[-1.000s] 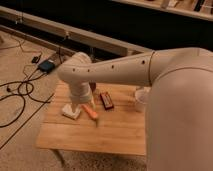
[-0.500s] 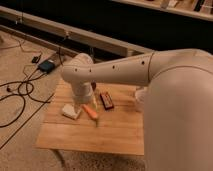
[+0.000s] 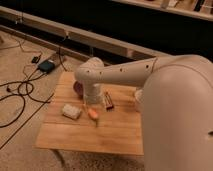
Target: Push the ceramic bowl across the table
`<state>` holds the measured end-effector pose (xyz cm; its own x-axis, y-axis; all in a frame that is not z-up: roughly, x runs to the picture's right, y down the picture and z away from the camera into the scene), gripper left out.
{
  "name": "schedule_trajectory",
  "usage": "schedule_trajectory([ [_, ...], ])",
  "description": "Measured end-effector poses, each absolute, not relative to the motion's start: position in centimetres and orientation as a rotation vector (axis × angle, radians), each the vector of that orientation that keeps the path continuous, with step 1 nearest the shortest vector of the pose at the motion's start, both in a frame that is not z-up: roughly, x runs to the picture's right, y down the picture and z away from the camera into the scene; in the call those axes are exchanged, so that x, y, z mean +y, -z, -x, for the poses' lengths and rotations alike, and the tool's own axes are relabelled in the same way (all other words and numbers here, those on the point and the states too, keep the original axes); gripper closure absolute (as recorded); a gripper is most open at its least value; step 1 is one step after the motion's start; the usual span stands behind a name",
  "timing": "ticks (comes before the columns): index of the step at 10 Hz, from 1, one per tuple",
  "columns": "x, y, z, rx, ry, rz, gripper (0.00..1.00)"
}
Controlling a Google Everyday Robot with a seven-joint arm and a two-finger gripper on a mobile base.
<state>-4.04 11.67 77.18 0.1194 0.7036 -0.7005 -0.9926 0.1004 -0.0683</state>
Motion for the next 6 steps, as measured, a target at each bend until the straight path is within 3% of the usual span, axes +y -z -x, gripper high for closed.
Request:
schedule_trajectory([
  [6,10.0,-84.7,0.7,0.574,-1.306,0.619,0.35],
])
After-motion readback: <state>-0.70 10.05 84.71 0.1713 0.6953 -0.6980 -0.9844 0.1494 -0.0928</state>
